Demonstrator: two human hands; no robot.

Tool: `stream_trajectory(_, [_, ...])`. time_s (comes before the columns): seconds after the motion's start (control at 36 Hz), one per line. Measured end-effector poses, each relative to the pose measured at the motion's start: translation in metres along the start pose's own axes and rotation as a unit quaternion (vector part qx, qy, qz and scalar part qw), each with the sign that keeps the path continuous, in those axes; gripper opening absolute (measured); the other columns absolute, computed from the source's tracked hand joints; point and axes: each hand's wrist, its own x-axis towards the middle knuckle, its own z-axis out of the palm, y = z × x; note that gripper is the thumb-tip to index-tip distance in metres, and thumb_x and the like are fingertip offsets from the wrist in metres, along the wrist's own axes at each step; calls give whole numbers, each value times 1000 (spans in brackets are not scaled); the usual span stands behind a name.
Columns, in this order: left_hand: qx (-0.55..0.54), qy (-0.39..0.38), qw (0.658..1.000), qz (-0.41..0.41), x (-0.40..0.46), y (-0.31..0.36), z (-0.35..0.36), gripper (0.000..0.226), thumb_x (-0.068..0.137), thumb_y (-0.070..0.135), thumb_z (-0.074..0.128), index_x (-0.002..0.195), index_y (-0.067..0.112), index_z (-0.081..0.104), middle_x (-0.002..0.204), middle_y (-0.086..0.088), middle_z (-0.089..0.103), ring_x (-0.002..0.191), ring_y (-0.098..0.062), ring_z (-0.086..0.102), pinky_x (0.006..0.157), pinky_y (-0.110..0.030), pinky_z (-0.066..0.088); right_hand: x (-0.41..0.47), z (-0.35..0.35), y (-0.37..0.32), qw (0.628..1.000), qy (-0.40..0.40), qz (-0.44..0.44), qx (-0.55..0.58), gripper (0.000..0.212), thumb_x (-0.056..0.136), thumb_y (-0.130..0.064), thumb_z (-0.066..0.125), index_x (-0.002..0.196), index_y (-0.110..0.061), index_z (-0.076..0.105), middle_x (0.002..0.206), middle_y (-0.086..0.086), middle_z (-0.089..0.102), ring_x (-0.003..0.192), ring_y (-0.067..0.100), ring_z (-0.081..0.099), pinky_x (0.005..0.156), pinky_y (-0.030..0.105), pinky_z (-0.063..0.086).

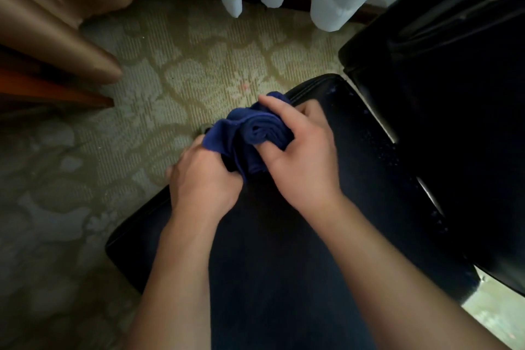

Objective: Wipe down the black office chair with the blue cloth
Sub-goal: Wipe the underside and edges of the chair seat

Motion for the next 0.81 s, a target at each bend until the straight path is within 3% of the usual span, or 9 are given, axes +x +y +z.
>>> stream_trajectory(0.22, [8, -14, 1000, -19, 1, 7, -2, 43, 76, 49, 77, 111, 32, 59, 111, 3, 64, 110, -31, 60, 95, -49, 47, 7, -5, 7, 1000, 22, 17, 4, 53, 83, -26, 73, 132, -41, 59, 101, -8, 46, 89, 9, 56, 86, 37, 54])
stream_trajectory(0.42, [10, -23, 999, -30, -9, 5, 0, 58, 82, 46, 77, 133, 37, 50, 130, 11, 57, 124, -21, 51, 89, -42, 29, 17, -19, 14, 996, 82, 15, -27, 55, 82, -24, 73, 133, -39, 59, 106, -9, 45, 94, 6, 53, 84, 26, 48])
stream_trajectory(0.47, [7, -27, 999, -36, -10, 3, -1, 57, 83, 46, 76, 133, 37, 50, 129, 12, 58, 122, -20, 52, 92, -44, 31, 22, -23, 17, 994, 105, 24, -31, 54, 83, -24, 72, 133, -38, 59, 108, -7, 47, 97, 6, 54, 84, 25, 45])
stream_trajectory(0.58, [-6, -28, 999, -44, -10, -7, -1, 56, 80, 46, 79, 127, 36, 52, 116, 12, 64, 112, -19, 58, 98, -46, 40, 26, -25, 17, 989, 142, 36, 1, 54, 82, -24, 72, 134, -35, 59, 116, -1, 52, 102, 15, 61, 90, 38, 53])
stream_trajectory(0.64, [-13, -32, 998, -47, -12, -13, -3, 53, 78, 47, 80, 122, 37, 52, 111, 14, 65, 111, -18, 59, 100, -51, 42, 23, -22, 13, 989, 146, 30, 10, 55, 82, -22, 72, 134, -32, 60, 116, 1, 52, 102, 16, 61, 91, 36, 53])
stream_trajectory(0.72, [-1, -47, 997, -57, -13, -18, -8, 56, 78, 46, 80, 124, 38, 49, 116, 17, 65, 118, -19, 58, 105, -51, 39, 13, -19, 5, 992, 122, 6, 15, 58, 80, -18, 72, 135, -31, 59, 114, -1, 51, 101, 13, 59, 91, 32, 52])
stream_trajectory(0.81, [-5, -64, 997, -41, -10, -22, -8, 57, 75, 45, 82, 123, 35, 52, 116, 11, 66, 114, -22, 60, 99, -48, 47, 3, -15, -1, 997, 65, -22, 20, 61, 78, -16, 72, 135, -33, 59, 110, -3, 49, 99, 13, 57, 89, 38, 54])
